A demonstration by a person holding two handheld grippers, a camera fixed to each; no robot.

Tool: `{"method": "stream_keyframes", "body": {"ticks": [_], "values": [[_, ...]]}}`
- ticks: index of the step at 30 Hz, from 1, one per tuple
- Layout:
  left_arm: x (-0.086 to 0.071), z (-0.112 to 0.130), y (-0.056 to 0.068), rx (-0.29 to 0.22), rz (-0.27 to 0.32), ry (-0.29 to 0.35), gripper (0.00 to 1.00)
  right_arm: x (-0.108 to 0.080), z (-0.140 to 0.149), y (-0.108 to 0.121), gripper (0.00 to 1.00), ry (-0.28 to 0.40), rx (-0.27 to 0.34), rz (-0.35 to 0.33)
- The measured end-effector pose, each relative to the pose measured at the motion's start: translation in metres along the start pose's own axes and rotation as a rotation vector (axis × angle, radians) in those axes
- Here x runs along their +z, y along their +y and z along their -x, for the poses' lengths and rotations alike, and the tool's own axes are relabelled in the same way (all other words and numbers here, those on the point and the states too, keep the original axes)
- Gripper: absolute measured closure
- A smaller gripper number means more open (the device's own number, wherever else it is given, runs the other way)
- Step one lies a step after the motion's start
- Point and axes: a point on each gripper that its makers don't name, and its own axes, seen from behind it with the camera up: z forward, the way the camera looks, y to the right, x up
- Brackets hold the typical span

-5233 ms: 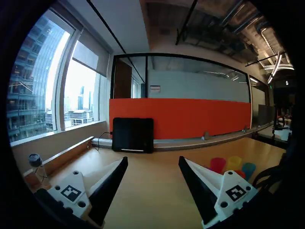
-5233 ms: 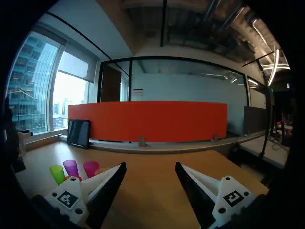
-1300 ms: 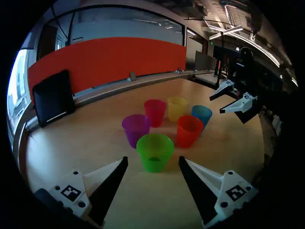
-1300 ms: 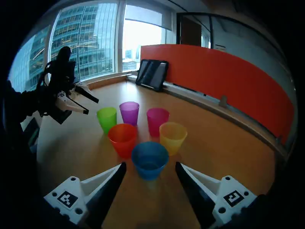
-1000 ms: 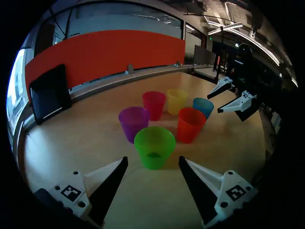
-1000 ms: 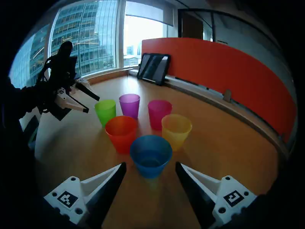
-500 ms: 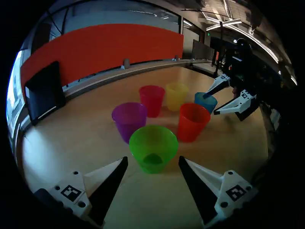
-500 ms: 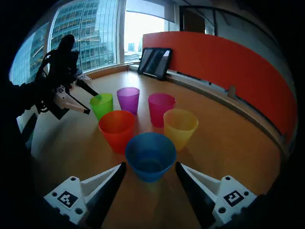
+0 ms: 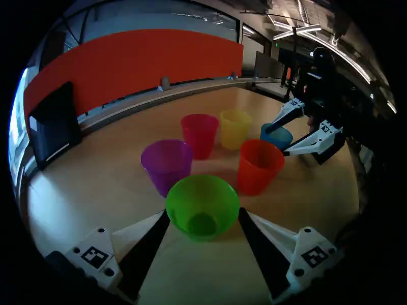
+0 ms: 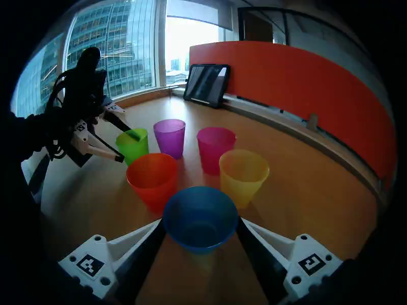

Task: Pour water

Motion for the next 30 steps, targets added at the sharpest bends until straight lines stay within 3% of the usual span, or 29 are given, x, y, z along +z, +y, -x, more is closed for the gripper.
{"method": "stream_keyframes", "body": {"ticks": [7,11,17,19,22,30], "values": [[0.006,0.001,-0.004,-0.005,-0.015,-0.015,0.02,0.001,-0.002,0.0,0.0,0.002,0.0,-0.002],[0.009,0.0,-0.008,-0.01,-0.036,-0.011,0.13,0.002,-0.002,0.0,0.0,0.003,0.004,-0.004],[0.01,-0.002,-0.01,-0.023,-0.039,0.001,0.15,0.005,-0.001,-0.001,0.0,0.002,0.005,-0.007],[0.008,-0.004,-0.011,-0.027,-0.041,0.008,0.15,0.006,-0.001,-0.001,0.01,0.002,0.005,-0.004],[0.005,-0.007,-0.012,-0.03,-0.046,0.022,0.15,0.007,0.0,-0.001,0.09,0.002,0.006,-0.004],[-0.008,-0.016,-0.01,-0.029,-0.049,0.065,0.15,0.003,0.0,-0.003,0.1,0.009,0.015,-0.002]]}}
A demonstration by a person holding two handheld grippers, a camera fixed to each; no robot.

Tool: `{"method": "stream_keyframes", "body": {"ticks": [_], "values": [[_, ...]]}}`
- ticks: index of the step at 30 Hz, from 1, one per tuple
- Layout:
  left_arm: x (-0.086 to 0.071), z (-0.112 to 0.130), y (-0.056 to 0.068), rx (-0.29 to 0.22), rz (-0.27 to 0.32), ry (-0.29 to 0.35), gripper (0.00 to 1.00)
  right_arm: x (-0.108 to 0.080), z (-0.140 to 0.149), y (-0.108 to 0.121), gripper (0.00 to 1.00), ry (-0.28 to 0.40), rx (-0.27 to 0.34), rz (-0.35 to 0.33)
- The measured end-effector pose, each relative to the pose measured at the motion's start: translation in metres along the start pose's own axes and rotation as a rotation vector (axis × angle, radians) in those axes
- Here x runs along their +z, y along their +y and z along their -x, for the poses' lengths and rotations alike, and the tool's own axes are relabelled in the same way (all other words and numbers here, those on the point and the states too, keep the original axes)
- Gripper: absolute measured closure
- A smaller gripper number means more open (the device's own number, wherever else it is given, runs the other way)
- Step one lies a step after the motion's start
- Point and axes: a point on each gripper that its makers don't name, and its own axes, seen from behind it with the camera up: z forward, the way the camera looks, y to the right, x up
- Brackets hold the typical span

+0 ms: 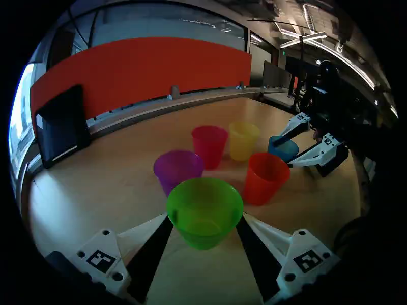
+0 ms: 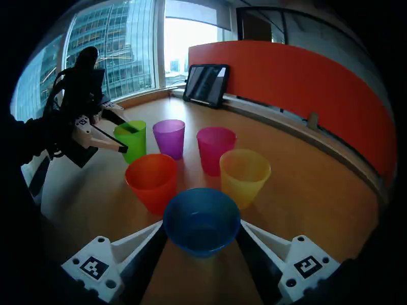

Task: Pour water

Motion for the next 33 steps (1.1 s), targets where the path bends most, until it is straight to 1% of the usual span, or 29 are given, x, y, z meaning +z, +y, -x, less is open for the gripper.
{"method": "stream_keyframes", "body": {"ticks": [5,8,15,21,27,33], "values": [[-0.011,-0.011,0.002,0.012,-0.011,0.035,0.15,-0.006,-0.006,-0.003,0.1,0.021,0.005,0.007],[-0.019,-0.019,0.003,0.014,-0.015,0.062,0.15,-0.013,-0.013,-0.006,0.1,0.046,0.004,0.013],[-0.04,-0.043,0.004,0.016,-0.036,0.139,0.15,-0.033,-0.038,-0.01,0.1,0.117,0.017,0.031],[-0.058,-0.061,0.007,0.025,-0.049,0.199,0.15,-0.05,-0.063,-0.011,0.1,0.182,0.009,0.054],[-0.077,-0.082,0.014,0.033,-0.05,0.263,0.15,-0.067,-0.088,-0.014,0.1,0.249,-0.011,0.075],[-0.091,-0.103,0.022,0.036,-0.049,0.324,0.15,-0.08,-0.111,-0.017,0.09,0.31,-0.024,0.082]]}}
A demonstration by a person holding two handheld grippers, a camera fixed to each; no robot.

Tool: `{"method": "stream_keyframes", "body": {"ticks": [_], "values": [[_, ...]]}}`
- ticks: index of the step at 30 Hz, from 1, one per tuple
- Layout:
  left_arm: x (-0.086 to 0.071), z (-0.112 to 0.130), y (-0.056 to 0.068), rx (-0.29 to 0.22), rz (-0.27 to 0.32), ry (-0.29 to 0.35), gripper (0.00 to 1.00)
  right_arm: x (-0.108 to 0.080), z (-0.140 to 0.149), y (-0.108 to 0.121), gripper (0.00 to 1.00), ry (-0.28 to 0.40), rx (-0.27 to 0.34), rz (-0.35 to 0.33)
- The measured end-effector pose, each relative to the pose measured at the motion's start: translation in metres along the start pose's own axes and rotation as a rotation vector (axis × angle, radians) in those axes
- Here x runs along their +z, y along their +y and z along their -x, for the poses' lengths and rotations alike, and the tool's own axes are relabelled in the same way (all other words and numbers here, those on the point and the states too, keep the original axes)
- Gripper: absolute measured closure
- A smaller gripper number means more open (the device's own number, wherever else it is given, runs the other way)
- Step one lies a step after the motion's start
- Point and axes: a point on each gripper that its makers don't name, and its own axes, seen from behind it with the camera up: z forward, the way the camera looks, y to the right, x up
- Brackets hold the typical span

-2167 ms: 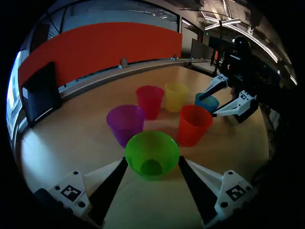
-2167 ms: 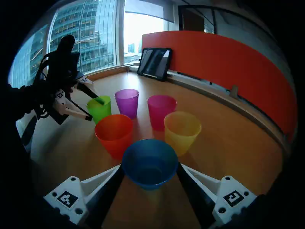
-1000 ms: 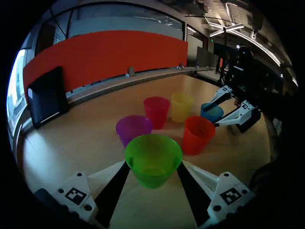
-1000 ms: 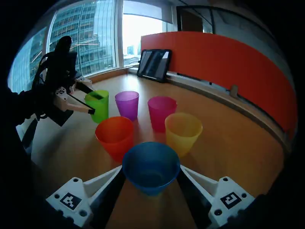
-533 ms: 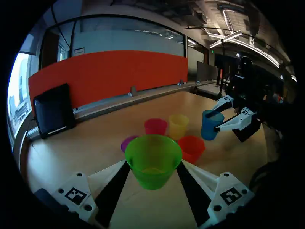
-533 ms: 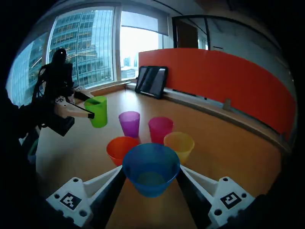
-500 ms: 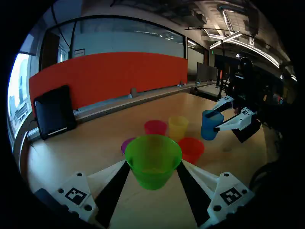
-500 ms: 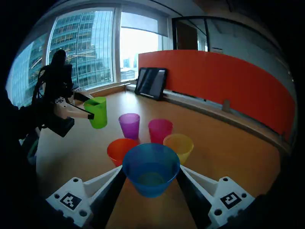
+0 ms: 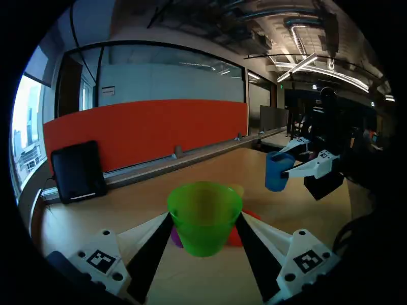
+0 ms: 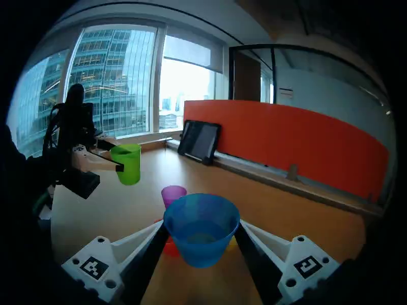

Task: Pour water

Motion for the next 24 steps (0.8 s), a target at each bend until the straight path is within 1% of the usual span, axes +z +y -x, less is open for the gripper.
{"method": "stream_keyframes", "body": {"ticks": [6,12,18,24], "values": [[-0.008,-0.017,0.012,-0.007,0.019,0.046,0.15,-0.004,-0.024,-0.003,0.09,0.057,-0.009,-0.001],[-0.012,-0.028,0.02,0.0,0.032,0.076,0.15,-0.006,-0.044,-0.004,0.09,0.102,-0.02,-0.001],[-0.016,-0.037,0.027,-0.002,0.045,0.093,0.15,-0.007,-0.058,-0.003,0.09,0.132,-0.03,0.003],[-0.017,-0.043,0.031,-0.001,0.05,0.108,0.15,-0.006,-0.068,-0.005,0.09,0.149,-0.039,-0.003]]}}
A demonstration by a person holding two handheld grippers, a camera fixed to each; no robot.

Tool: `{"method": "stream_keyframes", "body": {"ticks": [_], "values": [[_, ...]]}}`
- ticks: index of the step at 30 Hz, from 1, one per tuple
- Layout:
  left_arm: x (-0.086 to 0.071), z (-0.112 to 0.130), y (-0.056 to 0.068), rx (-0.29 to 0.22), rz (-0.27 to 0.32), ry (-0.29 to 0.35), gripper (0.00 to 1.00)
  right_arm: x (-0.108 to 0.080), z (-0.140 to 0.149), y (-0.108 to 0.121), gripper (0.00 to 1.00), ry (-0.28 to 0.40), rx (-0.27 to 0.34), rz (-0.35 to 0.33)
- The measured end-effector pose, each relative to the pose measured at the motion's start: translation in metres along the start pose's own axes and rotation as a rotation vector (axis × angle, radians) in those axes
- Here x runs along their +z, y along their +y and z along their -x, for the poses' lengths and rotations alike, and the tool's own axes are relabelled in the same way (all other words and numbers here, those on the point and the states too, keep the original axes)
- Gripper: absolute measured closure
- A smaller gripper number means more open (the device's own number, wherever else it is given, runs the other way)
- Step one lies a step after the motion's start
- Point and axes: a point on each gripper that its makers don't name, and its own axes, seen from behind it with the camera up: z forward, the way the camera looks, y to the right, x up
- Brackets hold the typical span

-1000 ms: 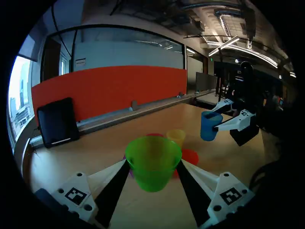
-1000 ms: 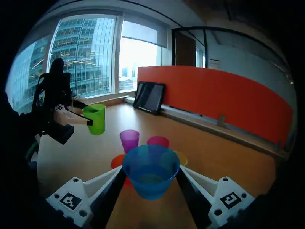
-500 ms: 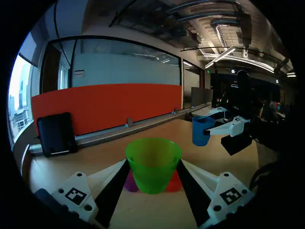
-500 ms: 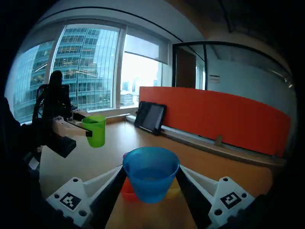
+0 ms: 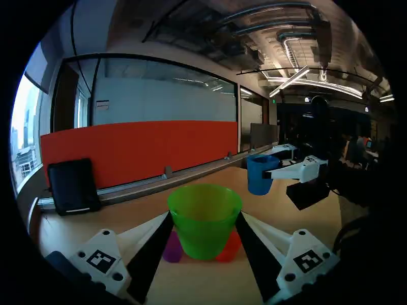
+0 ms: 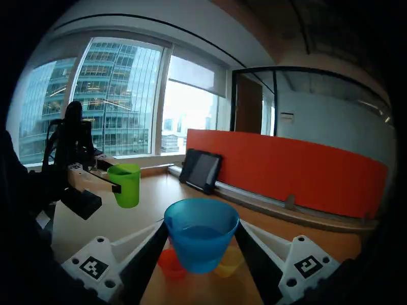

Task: Pour water

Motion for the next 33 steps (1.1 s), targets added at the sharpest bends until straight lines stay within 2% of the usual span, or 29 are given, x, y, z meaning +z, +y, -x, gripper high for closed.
{"method": "stream_keyframes", "body": {"ticks": [18,24,33], "values": [[0.005,-0.012,0.016,0.029,0.03,0.037,0.15,0.007,-0.023,-0.007,0.09,0.047,-0.02,-0.024],[0.005,-0.015,0.022,0.034,0.043,0.047,0.15,0.01,-0.033,-0.008,0.09,0.057,-0.055,-0.035],[0.007,-0.014,0.031,0.04,0.06,0.048,0.15,0.014,-0.053,-0.009,0.09,0.07,-0.155,-0.047]]}}
